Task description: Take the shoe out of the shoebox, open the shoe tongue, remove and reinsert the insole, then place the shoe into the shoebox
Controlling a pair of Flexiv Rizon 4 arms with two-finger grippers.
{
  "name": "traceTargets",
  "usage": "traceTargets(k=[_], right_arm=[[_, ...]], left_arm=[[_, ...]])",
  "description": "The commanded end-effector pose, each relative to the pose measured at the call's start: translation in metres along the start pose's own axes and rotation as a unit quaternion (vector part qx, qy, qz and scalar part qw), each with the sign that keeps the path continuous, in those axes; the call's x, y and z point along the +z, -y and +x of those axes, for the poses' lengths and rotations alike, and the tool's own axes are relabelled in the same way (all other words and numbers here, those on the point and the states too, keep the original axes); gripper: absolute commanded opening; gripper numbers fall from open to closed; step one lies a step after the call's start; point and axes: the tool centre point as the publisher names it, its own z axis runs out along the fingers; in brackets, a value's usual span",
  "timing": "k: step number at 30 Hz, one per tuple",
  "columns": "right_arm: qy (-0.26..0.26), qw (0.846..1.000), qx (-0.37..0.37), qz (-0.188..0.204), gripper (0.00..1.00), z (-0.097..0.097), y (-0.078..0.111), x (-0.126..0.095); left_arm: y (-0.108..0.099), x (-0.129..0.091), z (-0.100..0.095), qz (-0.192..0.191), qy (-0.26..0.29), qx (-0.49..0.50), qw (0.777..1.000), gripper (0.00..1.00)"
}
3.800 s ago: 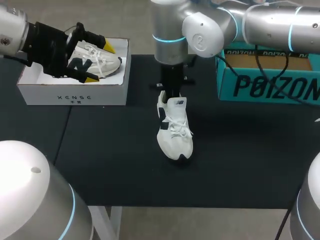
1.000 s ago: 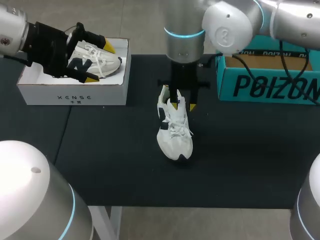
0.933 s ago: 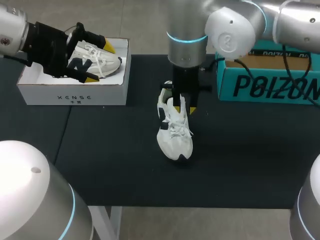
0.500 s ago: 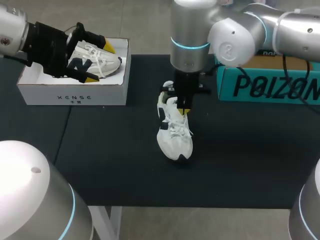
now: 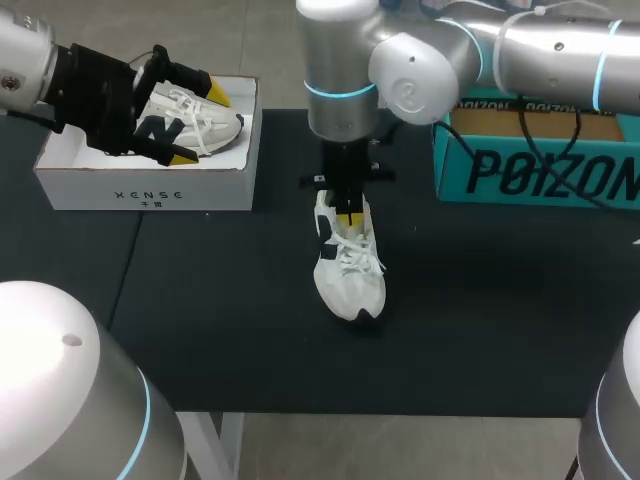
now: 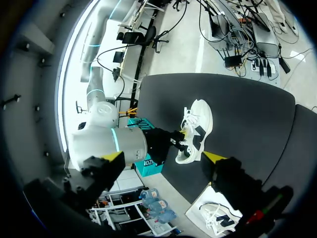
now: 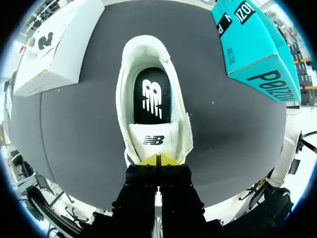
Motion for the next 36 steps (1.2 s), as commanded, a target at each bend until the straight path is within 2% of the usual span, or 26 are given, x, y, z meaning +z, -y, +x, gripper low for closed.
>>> traceTargets(k=[1,4,6,8,10,12,13,14,15,28,31,34,36], right_arm=[[0.001,1.0,-0.016,0.007,0.0,0.001,0.001,0.003],[0.0,0.999,-0.038,0.023,0.0,0.002,-0.002,0.019],[-0.008,0.998,-0.061,0.021,0.0,0.004,-0.002,0.019],[-0.025,0.995,-0.1,-0.005,0.0,0.003,-0.002,0.001],[-0.042,0.983,-0.171,-0.043,0.0,0.0,0.0,-0.022],[-0.048,0.956,-0.279,-0.074,0.0,-0.005,0.003,-0.043],[-0.051,0.936,-0.34,-0.071,0.0,-0.008,0.006,-0.052],[-0.04,0.906,-0.418,-0.057,0.0,-0.014,0.008,-0.059],[0.002,0.91,-0.411,-0.051,0.0,-0.022,0.004,-0.062],[0.002,0.91,-0.411,-0.051,0.0,-0.022,0.004,-0.062],[0.057,0.853,-0.509,-0.098,0.0,-0.023,-0.015,-0.051],[0.071,0.82,-0.557,-0.114,0.0,-0.032,-0.032,-0.05],[0.1,0.81,-0.568,-0.106,0.0,-0.037,-0.043,-0.05]], left_arm=[[0.0,0.0,0.0,-0.001,-0.001,0.0,1.0,1.0],[0.0,0.0,0.0,-0.001,-0.001,0.0,1.0,1.0],[0.0,0.0,0.0,-0.001,-0.001,0.0,1.0,1.0],[0.0,0.0,0.0,-0.001,-0.001,0.0,1.0,1.0],[0.0,0.0,0.0,-0.001,-0.001,0.0,1.0,1.0],[0.0,0.0,0.0,-0.001,-0.001,0.0,1.0,1.0],[0.0,0.0,0.0,-0.001,-0.001,0.0,1.0,1.0],[0.0,0.0,0.0,-0.001,-0.001,0.0,1.0,1.0],[0.0,0.0,0.0,-0.001,-0.001,0.0,1.0,1.0],[0.0,0.0,0.0,-0.001,-0.001,0.0,1.0,1.0],[0.0,0.0,0.0,-0.001,-0.001,0.0,1.0,1.0],[0.0,0.0,0.0,-0.001,-0.001,0.0,1.0,1.0],[0.0,0.0,0.0,-0.001,-0.001,0.0,1.0,1.0]])
